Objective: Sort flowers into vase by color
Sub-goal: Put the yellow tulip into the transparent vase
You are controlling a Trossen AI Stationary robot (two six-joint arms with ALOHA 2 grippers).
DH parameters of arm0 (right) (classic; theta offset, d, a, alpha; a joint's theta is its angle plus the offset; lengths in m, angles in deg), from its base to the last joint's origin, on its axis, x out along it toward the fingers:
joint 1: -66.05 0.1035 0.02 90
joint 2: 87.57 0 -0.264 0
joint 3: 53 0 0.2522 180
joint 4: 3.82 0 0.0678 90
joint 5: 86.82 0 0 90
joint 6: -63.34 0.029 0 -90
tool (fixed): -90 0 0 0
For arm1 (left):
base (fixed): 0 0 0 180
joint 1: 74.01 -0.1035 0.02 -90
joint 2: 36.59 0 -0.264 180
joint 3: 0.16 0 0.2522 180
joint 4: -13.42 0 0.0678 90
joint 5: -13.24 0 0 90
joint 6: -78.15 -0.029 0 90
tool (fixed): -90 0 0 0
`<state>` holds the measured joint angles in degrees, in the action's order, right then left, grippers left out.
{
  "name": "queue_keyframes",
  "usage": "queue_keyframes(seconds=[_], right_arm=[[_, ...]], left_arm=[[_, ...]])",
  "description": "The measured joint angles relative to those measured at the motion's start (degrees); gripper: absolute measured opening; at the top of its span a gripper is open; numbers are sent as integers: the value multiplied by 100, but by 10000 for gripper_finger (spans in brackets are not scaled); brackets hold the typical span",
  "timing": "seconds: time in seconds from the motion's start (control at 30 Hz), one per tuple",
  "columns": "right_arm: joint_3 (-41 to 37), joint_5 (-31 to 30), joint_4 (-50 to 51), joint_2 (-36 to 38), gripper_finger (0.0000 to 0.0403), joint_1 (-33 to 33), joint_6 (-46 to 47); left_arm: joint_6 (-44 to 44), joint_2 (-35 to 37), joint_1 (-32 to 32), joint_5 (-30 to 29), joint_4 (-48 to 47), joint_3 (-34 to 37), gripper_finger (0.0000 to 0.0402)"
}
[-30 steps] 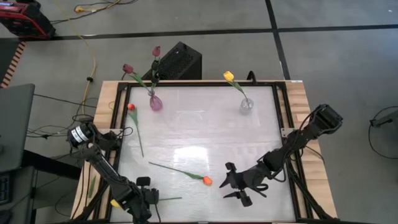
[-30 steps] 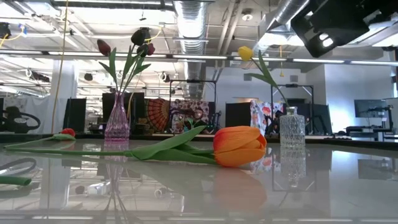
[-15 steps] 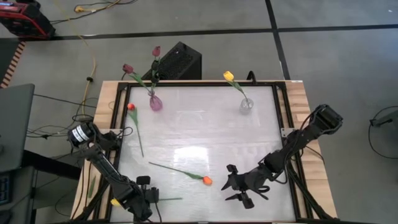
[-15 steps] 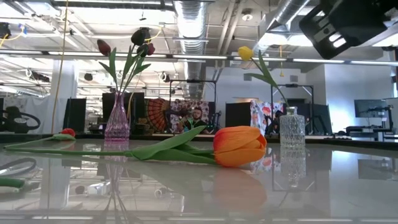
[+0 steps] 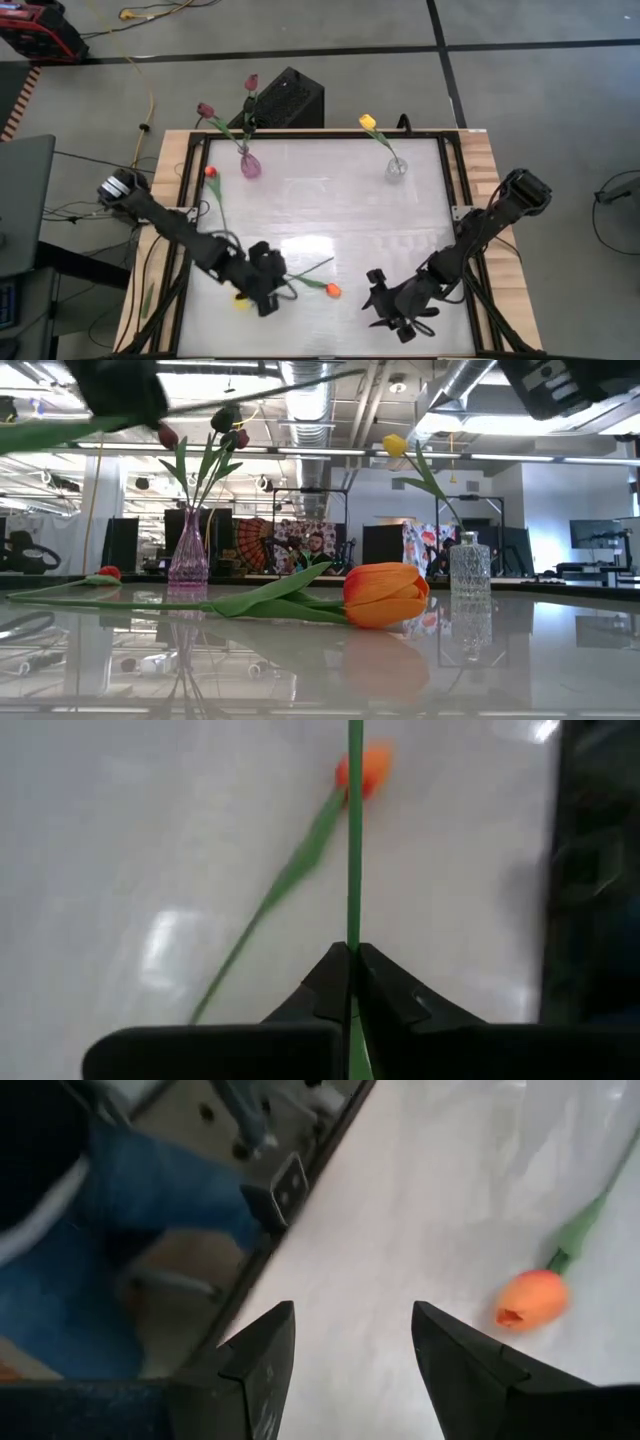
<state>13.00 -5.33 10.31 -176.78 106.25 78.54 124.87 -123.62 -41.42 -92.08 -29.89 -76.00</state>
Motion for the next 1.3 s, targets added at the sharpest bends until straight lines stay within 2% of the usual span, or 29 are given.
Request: queue_keyframes(seconds=[0.13,0.3,0.47,0.57,0.73,0.93,1.1,1.3], right_arm=[[327,-414,618,0,226,-11,-949],[547,-1559,698,0,226,-18,-3185],[634,-2885,439,0,226,-87,-5194],[643,-3314,174,0,226,-293,-5930],[643,-3480,3,-9,226,-796,-6344],[641,-3684,-111,-11,226,-1288,-6393],[641,-3518,-164,-11,224,-1497,-6664],[641,-3470,-239,-13,204,-1580,-6722]], left_arm=[[197,158,-637,327,627,2,0],[462,150,-1206,1159,1043,0,0],[1003,156,-1621,1257,1163,0,0],[1188,156,-1776,1315,1338,-2,0],[1406,156,-1954,1348,1547,-2,0],[1486,156,-1993,1427,1560,-2,0],[1486,157,-1997,1403,1577,-2,0],[1382,158,-1995,1446,1634,-4,0]])
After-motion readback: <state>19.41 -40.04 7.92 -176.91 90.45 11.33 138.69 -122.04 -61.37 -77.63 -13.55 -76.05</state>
